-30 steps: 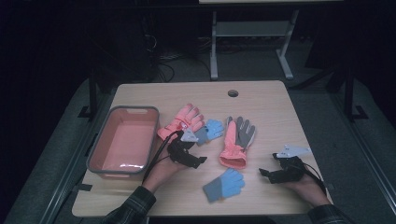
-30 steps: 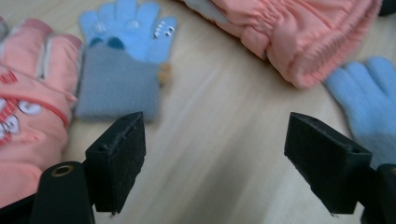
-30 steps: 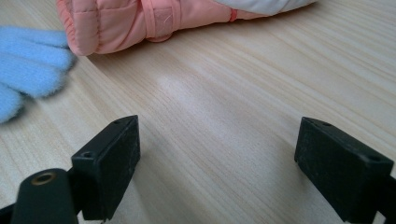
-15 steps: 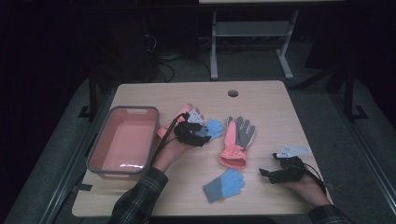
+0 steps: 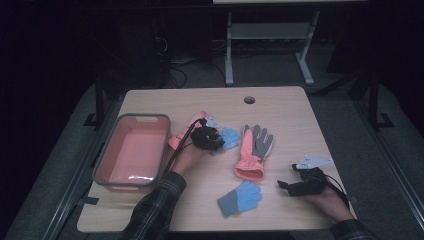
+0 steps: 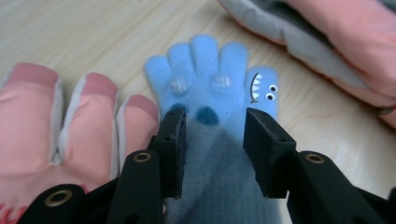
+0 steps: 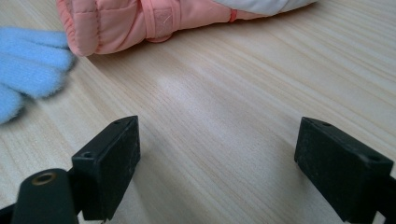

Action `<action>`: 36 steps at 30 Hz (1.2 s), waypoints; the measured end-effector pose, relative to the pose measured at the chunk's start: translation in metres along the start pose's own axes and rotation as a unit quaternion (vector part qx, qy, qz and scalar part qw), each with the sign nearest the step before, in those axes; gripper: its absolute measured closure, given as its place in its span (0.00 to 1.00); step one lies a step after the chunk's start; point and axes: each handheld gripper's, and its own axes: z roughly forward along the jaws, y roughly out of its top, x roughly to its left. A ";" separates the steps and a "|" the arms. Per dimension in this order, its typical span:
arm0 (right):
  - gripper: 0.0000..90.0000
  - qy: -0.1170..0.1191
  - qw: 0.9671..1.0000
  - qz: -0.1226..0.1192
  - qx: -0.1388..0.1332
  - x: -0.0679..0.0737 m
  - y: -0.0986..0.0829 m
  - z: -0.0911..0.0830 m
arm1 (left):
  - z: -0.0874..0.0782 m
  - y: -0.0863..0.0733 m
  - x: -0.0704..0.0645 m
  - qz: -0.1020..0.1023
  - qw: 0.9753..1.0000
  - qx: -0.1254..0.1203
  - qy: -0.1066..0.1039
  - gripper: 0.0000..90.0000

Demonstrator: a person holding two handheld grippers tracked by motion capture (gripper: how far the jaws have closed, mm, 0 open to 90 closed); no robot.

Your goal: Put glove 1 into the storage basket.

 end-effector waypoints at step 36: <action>0.15 -0.001 1.000 -0.002 0.000 0.000 0.000 0.000 | -0.056 0.006 -0.021 -0.056 0.997 -0.022 -0.058 0.96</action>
